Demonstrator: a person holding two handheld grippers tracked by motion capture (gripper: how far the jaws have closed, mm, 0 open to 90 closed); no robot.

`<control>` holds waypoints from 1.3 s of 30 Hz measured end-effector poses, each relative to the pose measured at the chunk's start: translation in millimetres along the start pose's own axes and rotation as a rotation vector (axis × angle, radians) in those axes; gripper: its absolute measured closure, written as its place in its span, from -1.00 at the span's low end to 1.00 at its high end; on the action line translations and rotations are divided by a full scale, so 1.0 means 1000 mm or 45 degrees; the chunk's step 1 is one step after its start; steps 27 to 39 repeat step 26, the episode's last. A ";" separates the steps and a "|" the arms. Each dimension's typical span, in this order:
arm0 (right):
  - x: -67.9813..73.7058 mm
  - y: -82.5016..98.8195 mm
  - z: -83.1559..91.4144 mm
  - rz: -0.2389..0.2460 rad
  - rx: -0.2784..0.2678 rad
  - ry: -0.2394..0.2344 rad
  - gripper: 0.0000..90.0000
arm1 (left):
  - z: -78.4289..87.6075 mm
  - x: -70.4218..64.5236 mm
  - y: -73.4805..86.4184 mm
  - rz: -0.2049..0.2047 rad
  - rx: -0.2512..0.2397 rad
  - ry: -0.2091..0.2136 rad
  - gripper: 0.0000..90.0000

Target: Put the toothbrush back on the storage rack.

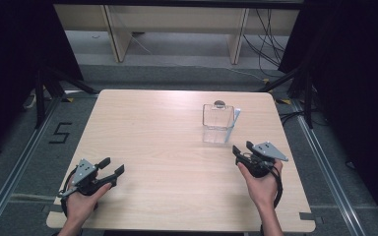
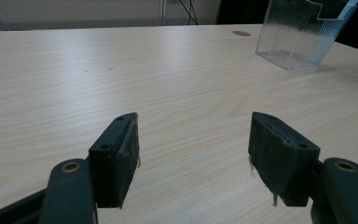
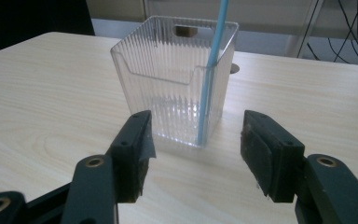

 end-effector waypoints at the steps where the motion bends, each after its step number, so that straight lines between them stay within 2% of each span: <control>1: 0.000 0.003 0.002 0.002 -0.004 0.014 -0.02 | 0.000 0.000 0.000 0.003 -0.001 -0.002 -0.26; 2: 0.000 0.005 0.004 0.015 -0.015 0.017 -0.02 | 0.000 0.000 0.001 0.004 -0.001 -0.003 -0.27; 4: 0.003 0.012 0.007 -0.010 -0.006 0.004 -0.03 | 0.000 0.000 0.001 0.004 -0.002 -0.004 -0.27; 5: 0.002 0.014 0.009 0.020 0.012 0.028 -0.03 | 0.000 0.000 0.001 0.006 -0.003 -0.002 -0.27; 9: 0.006 0.028 0.011 -0.020 0.006 0.003 -0.03 | 0.000 -0.001 0.002 0.002 -0.009 0.000 -0.27; 10: 0.006 0.030 0.010 -0.009 0.004 -0.012 -0.03 | 0.000 -0.001 0.002 0.001 -0.010 0.001 -0.27; 11: 0.006 0.034 0.011 0.005 -0.008 0.010 -0.03 | -0.001 -0.001 0.002 0.000 -0.012 0.001 -0.27; 12: 0.008 0.036 0.011 -0.016 0.003 -0.003 -0.03 | -0.001 -0.002 0.003 -0.001 -0.012 0.001 -0.27; 13: 0.007 0.038 0.012 0.006 0.016 0.007 -0.03 | -0.001 -0.002 0.003 -0.004 -0.012 0.001 -0.27; 16: 0.009 0.043 0.011 -0.006 0.002 -0.013 -0.03 | -0.001 -0.002 0.004 -0.007 -0.012 0.002 -0.27; 17: 0.009 0.044 0.011 -0.003 0.000 0.005 -0.03 | -0.002 -0.002 0.004 -0.012 -0.020 0.006 -0.27; 18: 0.007 0.045 0.011 0.020 -0.002 0.006 -0.03 | -0.001 -0.002 0.004 -0.009 -0.021 0.006 -0.27; 20: 0.008 0.047 0.011 -0.001 0.022 0.009 -0.03 | -0.001 -0.002 0.004 -0.007 -0.023 0.003 -0.27; 21: 0.008 0.048 0.010 0.003 0.001 0.001 -0.03 | -0.004 -0.001 0.004 -0.023 -0.055 0.019 -0.27; 22: 0.011 0.049 0.009 -0.040 0.006 -0.015 -0.03 | -0.003 -0.001 0.004 -0.017 -0.046 0.013 -0.27; 23: 0.012 0.049 0.011 -0.050 0.031 -0.006 -0.03 | -0.001 -0.002 0.005 -0.010 -0.022 -0.001 -0.27; 24: 0.011 0.049 0.010 -0.038 0.027 -0.005 -0.03 | -0.001 -0.002 0.005 -0.013 -0.030 0.001 -0.27; 25: 0.009 0.049 0.007 -0.001 -0.003 0.000 -0.03 | -0.001 -0.002 0.005 -0.013 -0.030 0.001 -0.27; 39: 0.010 0.048 0.007 -0.013 0.006 -0.008 -0.03 | -0.001 -0.002 0.005 -0.013 -0.030 0.001 -0.27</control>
Point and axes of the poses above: each handheld gripper's, and its own axes: z roughly backward along the jaws, y roughly out of its underside, x roughly to its left, the point moved 1 cm from there along -z, roughly forward along the jaws, and after that the axes turned 15 degrees about x, right-handed, at the moved point
